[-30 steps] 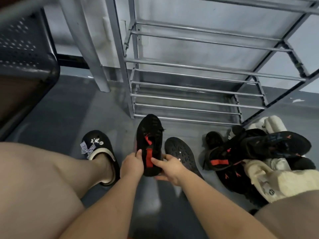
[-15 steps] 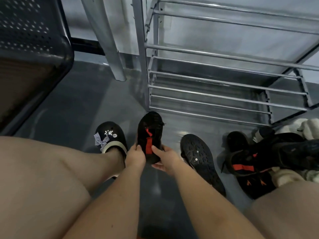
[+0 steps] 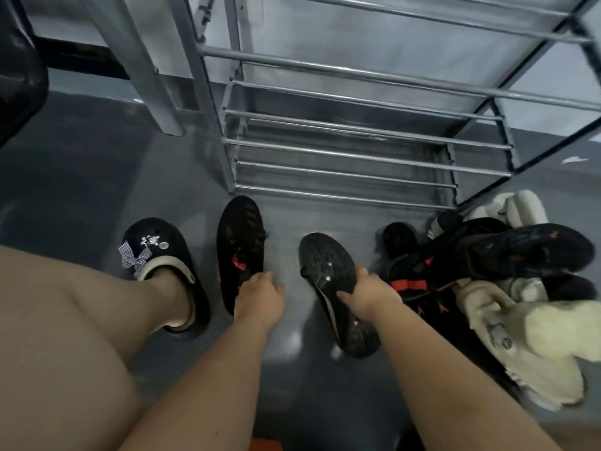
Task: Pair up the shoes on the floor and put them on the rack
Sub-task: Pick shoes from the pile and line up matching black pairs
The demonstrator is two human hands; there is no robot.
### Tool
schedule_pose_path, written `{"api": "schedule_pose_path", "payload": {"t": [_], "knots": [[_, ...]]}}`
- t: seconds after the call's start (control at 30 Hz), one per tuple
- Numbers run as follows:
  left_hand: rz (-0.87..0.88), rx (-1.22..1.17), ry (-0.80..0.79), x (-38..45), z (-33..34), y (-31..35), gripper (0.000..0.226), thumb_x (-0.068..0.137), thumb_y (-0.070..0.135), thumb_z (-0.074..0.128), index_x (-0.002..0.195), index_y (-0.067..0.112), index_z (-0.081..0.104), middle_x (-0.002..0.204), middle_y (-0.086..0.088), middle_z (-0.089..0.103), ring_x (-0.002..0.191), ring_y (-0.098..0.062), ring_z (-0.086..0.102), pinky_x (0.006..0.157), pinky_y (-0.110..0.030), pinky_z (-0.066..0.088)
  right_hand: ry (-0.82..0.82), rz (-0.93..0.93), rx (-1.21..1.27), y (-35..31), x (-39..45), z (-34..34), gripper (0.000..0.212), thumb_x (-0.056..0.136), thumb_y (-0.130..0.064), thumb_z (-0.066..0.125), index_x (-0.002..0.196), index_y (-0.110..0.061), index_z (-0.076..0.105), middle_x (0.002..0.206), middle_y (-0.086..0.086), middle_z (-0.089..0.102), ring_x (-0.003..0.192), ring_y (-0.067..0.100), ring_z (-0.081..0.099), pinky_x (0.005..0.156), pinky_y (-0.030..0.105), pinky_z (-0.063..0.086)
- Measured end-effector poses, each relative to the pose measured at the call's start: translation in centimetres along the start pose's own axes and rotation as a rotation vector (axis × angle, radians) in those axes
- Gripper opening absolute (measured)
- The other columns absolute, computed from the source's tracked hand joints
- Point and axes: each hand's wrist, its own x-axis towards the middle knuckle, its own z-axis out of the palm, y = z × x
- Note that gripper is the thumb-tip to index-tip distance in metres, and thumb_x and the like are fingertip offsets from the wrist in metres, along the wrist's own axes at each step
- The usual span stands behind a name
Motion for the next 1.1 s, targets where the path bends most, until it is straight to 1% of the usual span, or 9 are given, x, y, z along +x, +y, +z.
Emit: {"api": "schedule_pose_path", "payload": {"t": [0.13,0.3,0.47,0.53,0.63,0.83,0.97,1.03,1.1], "knots": [[0.05,0.024,-0.253,-0.6,3.7,2.7,0.05,0.099,0.028,0.037,0.146,0.014,0.03,0.152,-0.012,0.03,0.138,-0.029,0.033,0.112,-0.034,0.028,0.003,0.009,0.021,3.5,0.1,1.5,0.074,0.093,-0.043,0.052,0.151,-0.017,0.015,0.147,0.015,0.034,0.132,0.034,0.04,0.106,0.042,0.038],[-0.065,-0.068,-0.469,-0.8,7.4,2.8,0.042,0.098,0.014,0.041,0.138,0.001,0.04,0.145,-0.017,0.041,0.133,-0.03,0.041,0.107,-0.029,0.033,-0.088,0.082,0.143,6.7,0.5,5.0,0.074,0.093,-0.043,0.051,0.152,-0.021,0.011,0.148,0.012,0.032,0.133,0.032,0.04,0.107,0.041,0.038],[-0.179,-0.238,-0.458,-0.5,8.9,4.4,0.044,0.097,0.012,0.045,0.139,-0.001,0.036,0.144,-0.017,0.043,0.131,-0.031,0.043,0.099,-0.025,0.035,-0.14,0.092,0.318,6.7,1.9,5.6,0.08,0.089,-0.039,0.059,0.152,-0.029,0.011,0.145,0.012,0.038,0.129,0.032,0.045,0.107,0.04,0.039],[-0.19,-0.338,-0.491,-0.6,9.9,5.5,0.042,0.097,0.007,0.046,0.137,-0.001,0.039,0.138,-0.024,0.048,0.127,-0.037,0.046,0.092,-0.032,0.04,-0.15,0.077,0.357,6.8,2.2,5.3,0.078,0.088,-0.036,0.062,0.151,-0.03,0.016,0.143,0.011,0.04,0.129,0.031,0.045,0.107,0.039,0.04],[-0.268,-0.439,-0.522,-1.1,10.7,6.8,0.036,0.096,0.009,0.048,0.132,0.007,0.048,0.129,-0.018,0.056,0.122,-0.033,0.051,0.096,-0.036,0.042,-0.168,0.054,0.398,7.1,2.4,4.8,0.072,0.086,-0.035,0.065,0.147,-0.029,0.028,0.14,0.009,0.045,0.126,0.028,0.049,0.106,0.037,0.041],[-0.418,-0.635,-0.484,-1.1,9.7,6.9,0.03,0.098,0.007,0.042,0.127,0.002,0.049,0.103,-0.011,0.054,0.094,-0.023,0.051,0.075,-0.031,0.044,-0.219,0.003,0.463,6.9,1.4,2.8,0.052,0.093,-0.029,0.058,0.141,-0.019,0.043,0.133,0.006,0.057,0.12,0.025,0.054,0.093,0.029,0.044],[-0.35,-0.617,-0.451,-1.5,8.2,5.7,0.031,0.098,0.011,0.046,0.124,-0.005,0.053,0.074,-0.004,0.054,0.062,-0.014,0.048,0.057,-0.022,0.039,-0.257,0.006,0.6,6.1,-0.1,2.2,0.046,0.095,-0.028,0.057,0.138,-0.018,0.047,0.128,0.008,0.06,0.111,0.023,0.058,0.089,0.037,0.05],[-0.313,-0.63,-0.422,-1.7,7.0,5.1,0.032,0.096,0.015,0.051,0.123,-0.001,0.056,0.081,-0.006,0.06,0.063,-0.012,0.05,0.057,-0.021,0.039,-0.28,0.041,0.689,5.6,-0.7,2.4,0.047,0.093,-0.03,0.058,0.138,-0.02,0.046,0.124,0.008,0.061,0.111,0.026,0.059,0.078,0.04,0.054],[-0.303,-0.675,-0.381,-1.9,5.7,4.5,0.032,0.093,0.022,0.057,0.122,0.008,0.054,0.108,-0.009,0.062,0.088,-0.018,0.059,0.075,-0.027,0.047,-0.308,0.062,0.821,5.0,-1.4,2.7,0.049,0.092,-0.032,0.06,0.137,-0.019,0.046,0.114,0.005,0.061,0.103,0.022,0.06,0.069,0.033,0.052]]}}
